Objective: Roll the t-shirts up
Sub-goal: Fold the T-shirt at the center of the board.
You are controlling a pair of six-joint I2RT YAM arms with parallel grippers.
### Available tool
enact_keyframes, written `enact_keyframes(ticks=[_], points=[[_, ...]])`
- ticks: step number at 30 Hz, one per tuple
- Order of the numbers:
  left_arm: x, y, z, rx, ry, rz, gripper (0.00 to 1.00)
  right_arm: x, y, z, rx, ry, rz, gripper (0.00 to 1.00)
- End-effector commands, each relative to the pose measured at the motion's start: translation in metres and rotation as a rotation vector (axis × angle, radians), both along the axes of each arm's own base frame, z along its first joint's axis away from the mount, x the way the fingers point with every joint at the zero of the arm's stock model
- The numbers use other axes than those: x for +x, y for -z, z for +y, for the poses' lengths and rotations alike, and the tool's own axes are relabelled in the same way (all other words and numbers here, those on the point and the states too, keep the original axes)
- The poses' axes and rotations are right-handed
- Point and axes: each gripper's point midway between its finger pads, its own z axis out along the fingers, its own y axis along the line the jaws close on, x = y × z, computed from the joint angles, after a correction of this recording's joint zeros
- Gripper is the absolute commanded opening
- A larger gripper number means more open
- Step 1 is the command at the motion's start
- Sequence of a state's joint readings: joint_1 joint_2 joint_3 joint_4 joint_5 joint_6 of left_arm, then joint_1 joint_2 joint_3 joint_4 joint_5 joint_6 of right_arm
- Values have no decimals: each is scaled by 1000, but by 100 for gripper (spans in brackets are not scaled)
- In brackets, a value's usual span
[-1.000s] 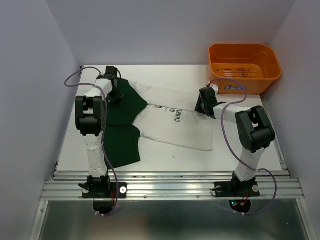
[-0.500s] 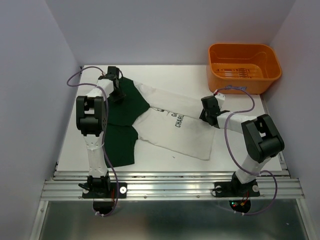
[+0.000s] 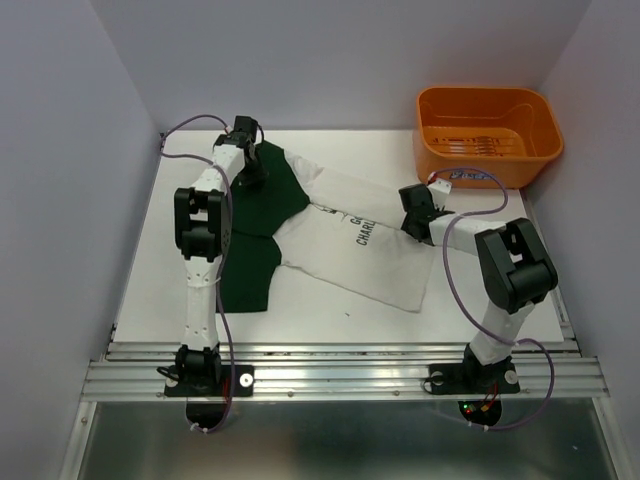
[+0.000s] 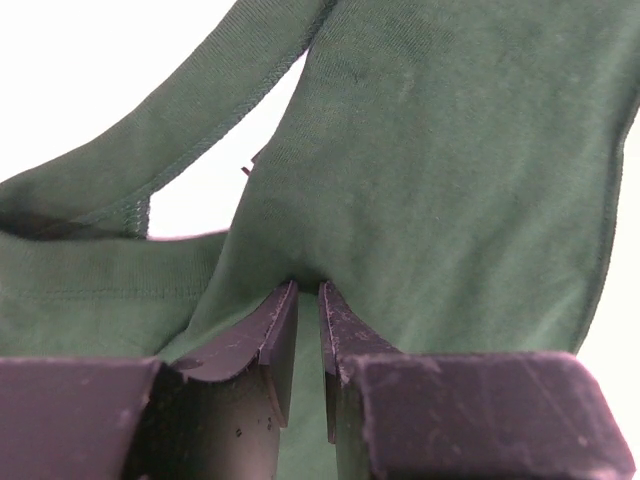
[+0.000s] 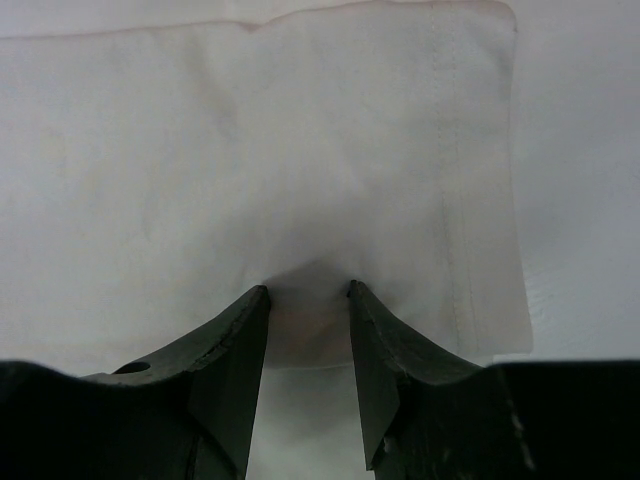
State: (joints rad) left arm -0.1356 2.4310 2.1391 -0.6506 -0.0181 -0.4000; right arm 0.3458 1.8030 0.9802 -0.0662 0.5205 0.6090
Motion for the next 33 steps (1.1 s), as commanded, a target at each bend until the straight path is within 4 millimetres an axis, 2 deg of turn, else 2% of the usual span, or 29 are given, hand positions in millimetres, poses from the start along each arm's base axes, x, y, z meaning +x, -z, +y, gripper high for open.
enact_keyframes(ticks=[1,2,5,6,7,8,9,10,11,12,13,14,16,17,18,19,20,22,24,25,26,29,33], points=[[1,-44,9,35,1,-39,27,-21,21,-11,-31,17,126,44],[1,-63,13,51,-8,-71,27,-19,11,-10,-26,17,106,44],[-6,-93,24,75,-41,-127,27,-19,-10,-12,-15,19,57,45],[-20,-108,29,78,-53,-146,28,-18,-28,-11,0,16,15,45],[-25,-118,33,72,-63,-165,29,-20,-33,-10,4,5,10,45],[-35,-109,42,67,-86,-147,30,-23,-39,-10,7,-2,10,46],[-44,-132,46,54,-98,-190,30,-24,-50,-9,18,-10,-11,47],[-52,-136,51,50,-110,-196,30,-26,-54,-7,29,-26,-11,48],[-69,-136,57,43,-121,-192,30,-30,-56,-7,34,-33,-6,54],[-80,-132,61,40,-125,-180,30,-32,-66,-6,46,-43,-27,57],[-89,-129,64,39,-131,-173,30,-37,-65,-3,63,-60,-14,59],[-112,-118,71,43,-142,-138,30,-41,-66,-2,70,-70,-13,61],[-134,-107,79,49,-166,-104,31,-46,-72,3,105,-95,-24,62],[-156,-85,83,51,-180,-46,31,-51,-69,4,113,-102,-15,62],[-167,-88,94,44,-213,-50,36,-53,-69,5,125,-109,-13,62],[-179,-83,99,44,-236,-31,43,-55,-69,9,142,-121,-9,63],[-200,-74,104,47,-257,-1,45,-58,-69,9,149,-127,-5,63],[-220,-67,114,43,-315,21,46,-61,-69,14,171,-149,2,63],[-247,-57,118,40,-348,57,60,-63,-73,17,183,-165,0,63],[-253,-55,121,35,-375,64,67,-63,-73,20,192,-180,2,64],[-262,-50,122,36,-392,87,71,-63,-74,21,196,-185,2,64],[-287,-31,124,42,-463,153,70,-63,-77,24,206,-206,-1,64],[-309,-10,116,3,-513,227,69,-60,-81,27,206,-226,-6,64]])
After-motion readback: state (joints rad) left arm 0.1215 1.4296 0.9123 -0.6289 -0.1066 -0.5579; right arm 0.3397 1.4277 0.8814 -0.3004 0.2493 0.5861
